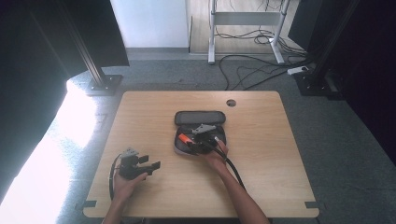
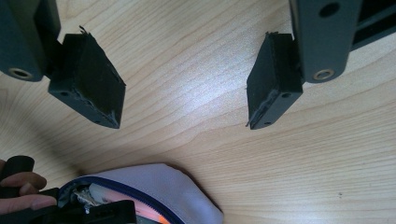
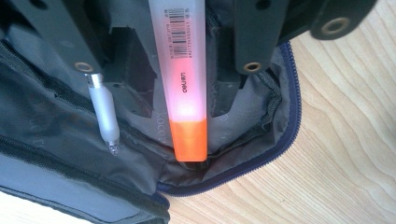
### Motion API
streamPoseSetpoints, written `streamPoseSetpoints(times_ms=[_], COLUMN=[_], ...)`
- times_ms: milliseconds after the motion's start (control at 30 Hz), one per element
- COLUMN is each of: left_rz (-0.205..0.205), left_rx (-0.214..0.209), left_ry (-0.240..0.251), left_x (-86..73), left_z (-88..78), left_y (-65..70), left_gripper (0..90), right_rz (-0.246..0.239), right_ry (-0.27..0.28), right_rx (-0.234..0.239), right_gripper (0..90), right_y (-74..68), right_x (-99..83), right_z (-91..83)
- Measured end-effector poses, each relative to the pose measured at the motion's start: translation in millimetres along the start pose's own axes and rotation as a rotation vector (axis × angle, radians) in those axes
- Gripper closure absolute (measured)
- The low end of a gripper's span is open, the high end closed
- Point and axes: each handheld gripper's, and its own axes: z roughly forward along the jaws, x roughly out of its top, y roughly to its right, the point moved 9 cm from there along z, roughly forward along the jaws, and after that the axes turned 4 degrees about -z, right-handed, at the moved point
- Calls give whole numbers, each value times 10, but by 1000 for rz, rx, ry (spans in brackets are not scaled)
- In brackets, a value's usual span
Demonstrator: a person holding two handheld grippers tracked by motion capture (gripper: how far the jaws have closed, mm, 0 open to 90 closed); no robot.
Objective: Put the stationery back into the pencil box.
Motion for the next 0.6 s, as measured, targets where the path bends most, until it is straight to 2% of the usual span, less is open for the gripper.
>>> streamPoseSetpoints(times_ms=[433,600], left_rz=[-7,-9], left_rx=[-6,-6], left_ry=[1,-5], left_x=[1,-13], left_z=[2,4], left_y=[-3,-7], left_gripper=[287,286], right_rz=[68,71], right_ry=[48,76], right_rx=[24,44], right_gripper=[451,428], right_y=[-2,-27], right_x=[60,101], right_z=[-106,-206])
